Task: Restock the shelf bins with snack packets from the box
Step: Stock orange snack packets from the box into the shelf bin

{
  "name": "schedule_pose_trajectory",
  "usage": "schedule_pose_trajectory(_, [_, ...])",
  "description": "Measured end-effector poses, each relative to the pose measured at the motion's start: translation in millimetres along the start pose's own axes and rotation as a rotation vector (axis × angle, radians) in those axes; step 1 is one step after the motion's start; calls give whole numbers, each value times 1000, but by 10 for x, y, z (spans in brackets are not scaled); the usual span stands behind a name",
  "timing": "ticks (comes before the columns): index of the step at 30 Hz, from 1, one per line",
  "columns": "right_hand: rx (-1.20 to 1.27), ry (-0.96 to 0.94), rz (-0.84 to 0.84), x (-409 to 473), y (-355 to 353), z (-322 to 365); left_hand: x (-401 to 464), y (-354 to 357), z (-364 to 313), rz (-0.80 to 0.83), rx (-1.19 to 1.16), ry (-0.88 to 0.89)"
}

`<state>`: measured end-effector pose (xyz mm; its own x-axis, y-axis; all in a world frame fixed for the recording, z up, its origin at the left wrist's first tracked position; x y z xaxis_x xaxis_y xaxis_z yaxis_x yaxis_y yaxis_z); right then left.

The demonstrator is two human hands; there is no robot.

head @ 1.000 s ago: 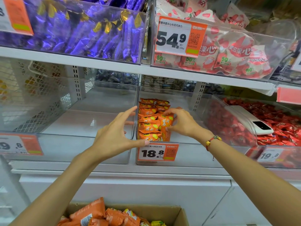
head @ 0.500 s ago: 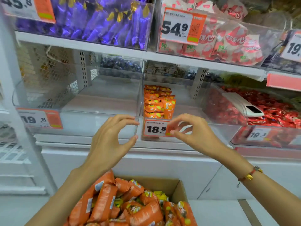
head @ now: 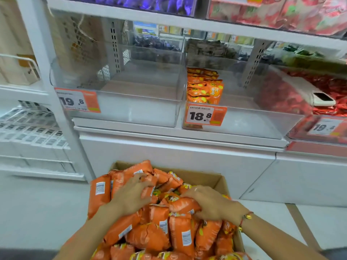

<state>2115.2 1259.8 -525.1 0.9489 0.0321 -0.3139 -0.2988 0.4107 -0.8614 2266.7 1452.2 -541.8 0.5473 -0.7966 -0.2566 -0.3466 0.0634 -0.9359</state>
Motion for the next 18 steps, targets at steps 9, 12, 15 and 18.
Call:
schedule_pose_trajectory(9, [643, 278, -265, -9, -338, -213, 53, -279, -192, -155, -313, -38])
schedule_pose_trajectory(12, [1449, 292, -231, -18, -367, -160, 32, -386, -506, 71, -791, -67])
schedule_pose_trajectory(15, [1793, 228, -36, -26, -358, 73, 32, -402, -664, 134, -1012, -17])
schedule_pose_trajectory(18, [1653, 279, 2, -32, -436, 215, 14, -477, -651, -1, -1225, -49])
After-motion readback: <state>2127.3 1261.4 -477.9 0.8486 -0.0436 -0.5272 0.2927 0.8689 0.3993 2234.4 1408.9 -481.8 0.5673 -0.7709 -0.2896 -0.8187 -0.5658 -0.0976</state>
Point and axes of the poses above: each hand's wrist, its own x-axis towards the middle knuckle, its own y-axis out of the palm, z = x × y, the point moved 2 cm from there along x, towards the middle knuckle, and after that the axes turned 12 degrees about x, right-handed, at the moved point
